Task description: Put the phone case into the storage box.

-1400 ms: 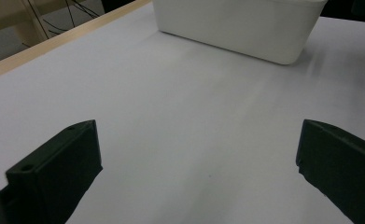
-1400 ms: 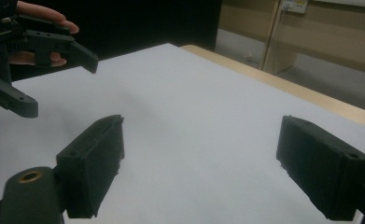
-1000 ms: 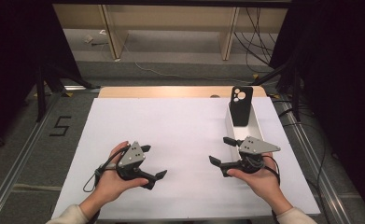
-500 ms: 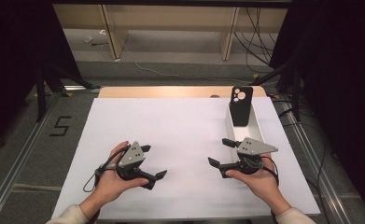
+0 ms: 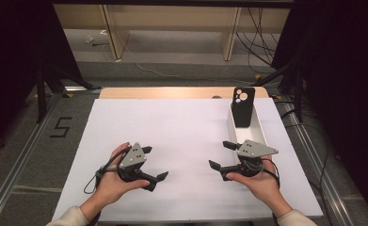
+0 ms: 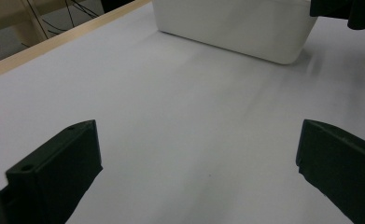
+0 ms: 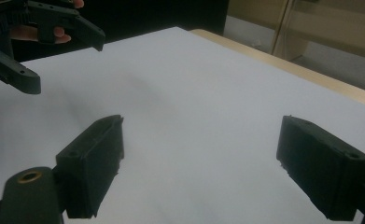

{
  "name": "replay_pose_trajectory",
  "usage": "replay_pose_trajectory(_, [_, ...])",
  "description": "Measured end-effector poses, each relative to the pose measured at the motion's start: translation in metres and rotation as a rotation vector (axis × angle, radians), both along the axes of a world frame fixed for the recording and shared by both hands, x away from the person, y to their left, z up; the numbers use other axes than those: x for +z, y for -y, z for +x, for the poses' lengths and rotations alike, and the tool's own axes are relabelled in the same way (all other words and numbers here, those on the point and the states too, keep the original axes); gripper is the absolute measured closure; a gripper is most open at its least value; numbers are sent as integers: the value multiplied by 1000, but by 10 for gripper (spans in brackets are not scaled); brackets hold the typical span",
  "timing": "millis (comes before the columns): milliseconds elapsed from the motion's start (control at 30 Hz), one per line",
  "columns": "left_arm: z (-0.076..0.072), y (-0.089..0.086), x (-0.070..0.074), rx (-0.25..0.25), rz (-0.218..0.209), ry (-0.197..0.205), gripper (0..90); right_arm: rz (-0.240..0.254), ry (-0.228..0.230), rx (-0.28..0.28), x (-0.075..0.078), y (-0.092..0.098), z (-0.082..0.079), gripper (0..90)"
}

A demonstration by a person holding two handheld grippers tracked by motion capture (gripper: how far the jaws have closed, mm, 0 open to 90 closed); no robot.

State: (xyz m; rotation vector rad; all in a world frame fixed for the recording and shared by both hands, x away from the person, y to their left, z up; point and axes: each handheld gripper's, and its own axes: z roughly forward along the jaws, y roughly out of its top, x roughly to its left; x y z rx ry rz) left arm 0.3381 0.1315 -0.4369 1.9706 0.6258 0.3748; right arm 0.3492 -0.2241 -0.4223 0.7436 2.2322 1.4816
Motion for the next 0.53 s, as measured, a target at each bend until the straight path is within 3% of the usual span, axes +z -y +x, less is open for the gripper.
replay_pose_trajectory(533, [1, 1, 0, -1, -2, -2, 0, 1, 5, 1, -1, 0, 0, 160])
